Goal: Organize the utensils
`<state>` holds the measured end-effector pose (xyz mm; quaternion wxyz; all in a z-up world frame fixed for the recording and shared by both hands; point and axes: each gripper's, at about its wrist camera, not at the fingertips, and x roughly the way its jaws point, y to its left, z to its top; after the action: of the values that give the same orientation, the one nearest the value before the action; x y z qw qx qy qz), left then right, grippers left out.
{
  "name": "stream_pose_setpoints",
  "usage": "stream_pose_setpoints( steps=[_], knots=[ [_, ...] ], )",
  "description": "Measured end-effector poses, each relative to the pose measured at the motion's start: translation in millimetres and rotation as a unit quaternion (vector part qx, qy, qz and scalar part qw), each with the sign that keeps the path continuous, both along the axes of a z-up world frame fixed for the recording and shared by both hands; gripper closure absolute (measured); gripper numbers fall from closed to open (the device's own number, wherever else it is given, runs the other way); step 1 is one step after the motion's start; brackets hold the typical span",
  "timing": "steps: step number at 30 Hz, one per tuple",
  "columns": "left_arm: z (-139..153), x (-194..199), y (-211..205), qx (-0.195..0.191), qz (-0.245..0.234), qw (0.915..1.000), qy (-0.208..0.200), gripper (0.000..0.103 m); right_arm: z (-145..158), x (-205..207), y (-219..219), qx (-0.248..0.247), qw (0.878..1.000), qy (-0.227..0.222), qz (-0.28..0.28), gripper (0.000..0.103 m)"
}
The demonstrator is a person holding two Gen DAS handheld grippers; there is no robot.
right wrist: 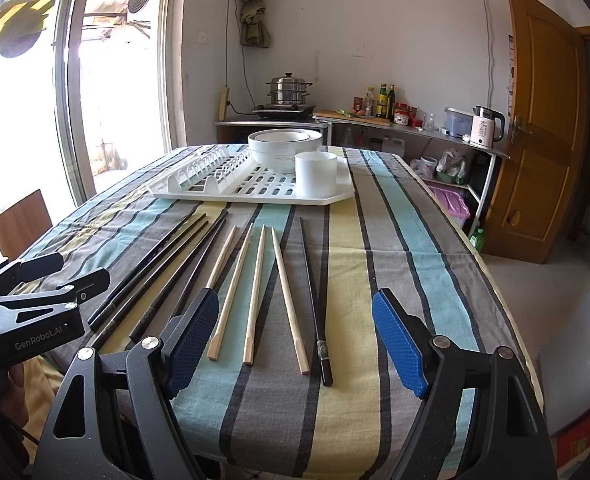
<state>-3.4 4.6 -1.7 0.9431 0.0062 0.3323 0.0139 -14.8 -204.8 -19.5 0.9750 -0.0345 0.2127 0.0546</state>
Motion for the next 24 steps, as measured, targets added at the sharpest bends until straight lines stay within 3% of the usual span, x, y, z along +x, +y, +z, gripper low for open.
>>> stream_pose_setpoints(
  steps=[9,19,24],
  knots=[
    [-3,2,-1,0.002,-0.003,1.0000,0.001,0.029,-1,2,0,0.000,1.000,0.003,0.000,0.024],
    [-13,31,18,-0.039,-0.016,0.9987,0.028,0.030,-1,29,-6,0.017,1.000,0.024,0.009,0.024],
    [-14,57,32,-0.053,-0.018,0.9973,0.049,0.031,-1,52,-4,0.022,0.998,0.043,0.028,0.034]
  ],
)
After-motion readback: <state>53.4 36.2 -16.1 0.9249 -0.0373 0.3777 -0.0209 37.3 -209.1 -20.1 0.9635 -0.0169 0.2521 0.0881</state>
